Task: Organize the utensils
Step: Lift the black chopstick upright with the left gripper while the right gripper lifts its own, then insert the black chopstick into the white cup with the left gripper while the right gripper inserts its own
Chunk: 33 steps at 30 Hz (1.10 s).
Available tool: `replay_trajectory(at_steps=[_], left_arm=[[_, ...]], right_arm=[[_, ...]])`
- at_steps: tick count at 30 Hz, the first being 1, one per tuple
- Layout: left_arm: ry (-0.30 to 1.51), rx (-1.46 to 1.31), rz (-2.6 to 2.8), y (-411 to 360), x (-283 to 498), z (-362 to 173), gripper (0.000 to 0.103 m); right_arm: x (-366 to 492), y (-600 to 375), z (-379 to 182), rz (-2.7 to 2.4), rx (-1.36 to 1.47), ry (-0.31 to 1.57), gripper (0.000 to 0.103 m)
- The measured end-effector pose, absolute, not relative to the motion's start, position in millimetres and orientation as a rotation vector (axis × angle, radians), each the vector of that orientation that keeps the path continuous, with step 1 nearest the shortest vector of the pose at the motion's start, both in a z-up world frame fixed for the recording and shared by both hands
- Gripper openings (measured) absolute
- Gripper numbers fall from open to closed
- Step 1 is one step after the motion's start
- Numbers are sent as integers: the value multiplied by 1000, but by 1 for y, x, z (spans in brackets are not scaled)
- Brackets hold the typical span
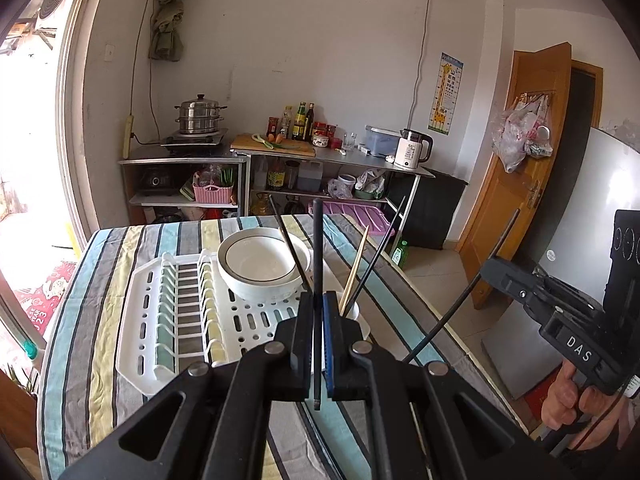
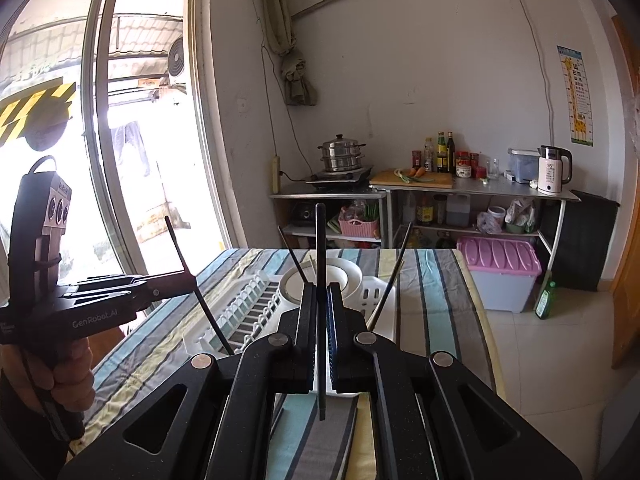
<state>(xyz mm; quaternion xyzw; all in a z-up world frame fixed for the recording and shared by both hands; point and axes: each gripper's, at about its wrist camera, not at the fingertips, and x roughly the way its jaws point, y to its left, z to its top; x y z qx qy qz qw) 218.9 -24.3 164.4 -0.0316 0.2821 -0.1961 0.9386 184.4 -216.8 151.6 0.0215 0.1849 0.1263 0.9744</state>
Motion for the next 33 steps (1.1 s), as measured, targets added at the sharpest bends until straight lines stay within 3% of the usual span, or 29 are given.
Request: replay_trajectory(at_steps=[15, 33], left_arm=[[555, -87, -423, -57, 290, 192, 5], [667, -127, -389, -59, 339, 136, 5]], right_arm=[[241, -233, 174, 227, 85, 320, 5], [294, -244, 120, 193, 125, 449, 5]])
